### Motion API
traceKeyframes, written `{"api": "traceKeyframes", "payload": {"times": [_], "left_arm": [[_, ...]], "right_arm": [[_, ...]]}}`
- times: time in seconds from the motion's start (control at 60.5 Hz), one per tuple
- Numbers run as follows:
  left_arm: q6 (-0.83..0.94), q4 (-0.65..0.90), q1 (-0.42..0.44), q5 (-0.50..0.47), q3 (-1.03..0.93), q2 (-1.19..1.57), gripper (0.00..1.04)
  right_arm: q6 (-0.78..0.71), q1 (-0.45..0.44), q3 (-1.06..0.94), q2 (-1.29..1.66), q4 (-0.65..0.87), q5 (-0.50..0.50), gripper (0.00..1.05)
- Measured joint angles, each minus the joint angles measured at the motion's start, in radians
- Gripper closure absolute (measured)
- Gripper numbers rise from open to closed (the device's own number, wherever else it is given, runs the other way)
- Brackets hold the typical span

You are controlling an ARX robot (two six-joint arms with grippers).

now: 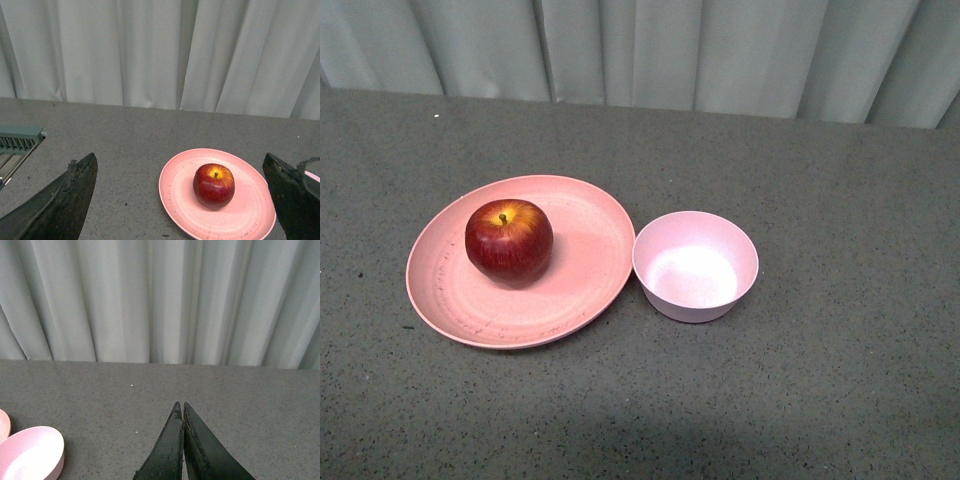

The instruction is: Move apple from plate to bowl

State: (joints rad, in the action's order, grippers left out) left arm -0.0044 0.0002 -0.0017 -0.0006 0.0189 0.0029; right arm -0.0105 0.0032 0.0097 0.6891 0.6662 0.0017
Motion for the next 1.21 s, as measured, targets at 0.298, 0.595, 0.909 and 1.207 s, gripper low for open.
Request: {"api": "traceKeyframes", "payload": {"times": [0.298,0.595,0.909,1.207], "left_arm": [[0.0,0.0,0.0,0.0,0.0,0.0,0.07],[0.0,0.0,0.0,0.0,0.0,0.0,0.07],[0.0,0.0,0.0,0.0,0.0,0.0,0.07],[0.0,0.0,0.0,-0.001,0.0,0.0,0.07]], "right_arm": [[0.0,-0.001,-0.005,-0.204,-0.185,0.0,1.04],[0.0,-0.001,-0.005,-0.37,-0.345,0.0,1.04],[0.0,-0.001,-0.005,-0.477,-0.451,0.0,1.04],[0.0,-0.001,-0.004,-0.677,-0.66,-0.003,1.04]]}}
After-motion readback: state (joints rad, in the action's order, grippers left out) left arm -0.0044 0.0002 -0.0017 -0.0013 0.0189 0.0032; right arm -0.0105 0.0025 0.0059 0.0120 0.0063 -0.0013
